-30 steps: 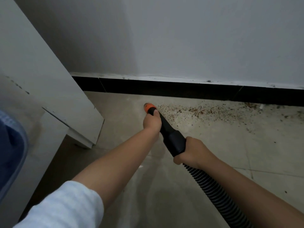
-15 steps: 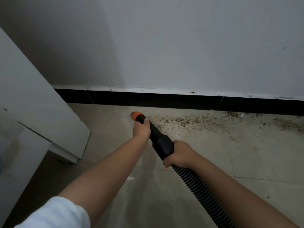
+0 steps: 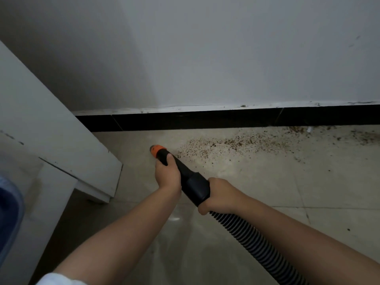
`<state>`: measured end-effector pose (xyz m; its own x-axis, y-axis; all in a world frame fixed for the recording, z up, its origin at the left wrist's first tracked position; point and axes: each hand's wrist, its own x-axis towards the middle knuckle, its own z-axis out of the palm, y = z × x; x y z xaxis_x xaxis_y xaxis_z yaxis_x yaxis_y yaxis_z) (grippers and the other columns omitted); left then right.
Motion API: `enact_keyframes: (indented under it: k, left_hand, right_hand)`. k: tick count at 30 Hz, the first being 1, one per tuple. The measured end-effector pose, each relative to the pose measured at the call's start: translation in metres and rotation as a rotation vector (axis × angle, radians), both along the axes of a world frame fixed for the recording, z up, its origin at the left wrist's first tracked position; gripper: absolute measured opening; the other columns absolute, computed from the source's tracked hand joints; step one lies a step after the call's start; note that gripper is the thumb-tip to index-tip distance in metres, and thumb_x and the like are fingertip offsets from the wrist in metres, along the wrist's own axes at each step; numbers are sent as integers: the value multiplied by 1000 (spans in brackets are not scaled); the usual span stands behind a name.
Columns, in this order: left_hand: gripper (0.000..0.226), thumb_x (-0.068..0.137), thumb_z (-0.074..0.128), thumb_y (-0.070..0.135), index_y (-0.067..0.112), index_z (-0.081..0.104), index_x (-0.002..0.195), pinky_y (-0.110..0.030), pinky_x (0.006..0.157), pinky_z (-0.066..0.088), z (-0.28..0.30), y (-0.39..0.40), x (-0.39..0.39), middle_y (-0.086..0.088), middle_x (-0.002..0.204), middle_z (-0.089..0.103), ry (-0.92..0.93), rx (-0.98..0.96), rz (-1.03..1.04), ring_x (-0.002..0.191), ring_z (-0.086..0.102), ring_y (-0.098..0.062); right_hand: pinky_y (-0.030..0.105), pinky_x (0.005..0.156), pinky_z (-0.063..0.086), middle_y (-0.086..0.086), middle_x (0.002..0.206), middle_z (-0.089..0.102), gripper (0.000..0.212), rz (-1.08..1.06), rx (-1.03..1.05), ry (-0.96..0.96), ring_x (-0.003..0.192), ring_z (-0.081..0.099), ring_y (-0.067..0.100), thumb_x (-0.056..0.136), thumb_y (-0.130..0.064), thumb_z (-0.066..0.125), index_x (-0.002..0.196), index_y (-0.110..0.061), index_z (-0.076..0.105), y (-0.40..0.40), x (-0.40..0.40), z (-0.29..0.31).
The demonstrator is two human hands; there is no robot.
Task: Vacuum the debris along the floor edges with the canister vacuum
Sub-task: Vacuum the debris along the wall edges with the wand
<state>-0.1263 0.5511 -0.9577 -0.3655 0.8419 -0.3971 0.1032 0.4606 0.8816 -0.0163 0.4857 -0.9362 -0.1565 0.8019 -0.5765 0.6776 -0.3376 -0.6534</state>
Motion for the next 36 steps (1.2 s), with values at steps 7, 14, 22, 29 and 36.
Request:
enact_keyframes:
  k: [7,14,22,29,36]
  left_hand:
    - [40,99,39,31,2,49,125,-39,90,44,-13,13,-35,-16,121,55,64,-62,74,111,53,-34]
    - [41,97,44,28,4,44,130,-43,96,46,-8,38,-23,-18,123,55,-108,-133,-176,111,55,-33]
    - [42,98,43,24,4,40,135,-43,100,44,2,43,34,-14,131,51,-216,-162,-457,118,51,-31]
    - [50,94,49,29,7,39,138,-45,100,45,-13,45,36,-13,132,51,-264,-211,-363,116,52,-31]
    - [46,93,53,29,6,41,131,-41,93,48,-9,28,2,-16,123,54,-263,-187,-94,109,55,-31]
  right_hand:
    - [26,60,45,5,94,51,39,42,-45,37,84,55,20,70,-16,74,96,-10,46,17,-32,-4]
    - [21,48,40,-2,76,46,29,-131,-49,73,67,50,12,69,-12,72,83,-14,46,28,-24,-3]
    - [22,44,36,3,72,52,26,-371,-15,1,58,51,15,65,-11,73,74,-10,50,26,26,-5]
    - [28,52,44,5,73,53,28,-351,-12,41,60,53,19,65,-8,74,73,-13,47,25,29,-5]
    - [19,50,40,-3,79,49,32,-99,-44,12,66,50,8,68,-15,74,80,-20,44,18,9,2]
